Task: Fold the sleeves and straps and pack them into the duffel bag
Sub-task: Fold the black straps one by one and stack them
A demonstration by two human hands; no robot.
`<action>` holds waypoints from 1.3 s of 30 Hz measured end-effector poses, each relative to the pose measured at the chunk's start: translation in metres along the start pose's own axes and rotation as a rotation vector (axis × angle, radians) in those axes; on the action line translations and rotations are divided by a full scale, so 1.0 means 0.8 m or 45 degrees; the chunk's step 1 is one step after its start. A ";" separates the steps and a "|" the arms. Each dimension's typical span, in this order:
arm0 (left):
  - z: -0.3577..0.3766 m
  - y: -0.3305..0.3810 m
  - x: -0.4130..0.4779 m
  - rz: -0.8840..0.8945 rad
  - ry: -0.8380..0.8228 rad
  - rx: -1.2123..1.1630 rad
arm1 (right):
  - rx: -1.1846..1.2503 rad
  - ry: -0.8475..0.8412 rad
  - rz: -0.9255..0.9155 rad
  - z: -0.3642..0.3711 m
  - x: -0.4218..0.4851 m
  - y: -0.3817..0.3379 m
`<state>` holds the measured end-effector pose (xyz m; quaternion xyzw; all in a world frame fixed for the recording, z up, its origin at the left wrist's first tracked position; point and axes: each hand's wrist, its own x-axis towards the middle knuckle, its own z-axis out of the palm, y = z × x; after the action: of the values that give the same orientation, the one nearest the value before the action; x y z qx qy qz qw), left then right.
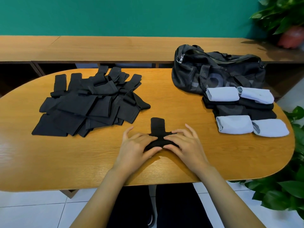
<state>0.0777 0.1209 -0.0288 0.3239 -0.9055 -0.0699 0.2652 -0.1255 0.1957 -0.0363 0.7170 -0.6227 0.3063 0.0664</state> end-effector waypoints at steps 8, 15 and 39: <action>-0.002 0.003 0.006 0.092 0.259 -0.039 | 0.005 0.175 -0.063 0.001 0.010 0.002; -0.004 0.010 0.023 -0.018 0.435 -0.116 | 0.107 0.274 0.039 -0.003 0.025 0.001; 0.026 -0.003 0.024 -0.232 -0.117 0.193 | -0.183 -0.110 0.350 0.010 0.016 -0.017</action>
<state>0.0556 0.1063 -0.0393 0.4203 -0.8862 -0.0398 0.1909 -0.1097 0.1837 -0.0322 0.6308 -0.7376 0.2360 0.0481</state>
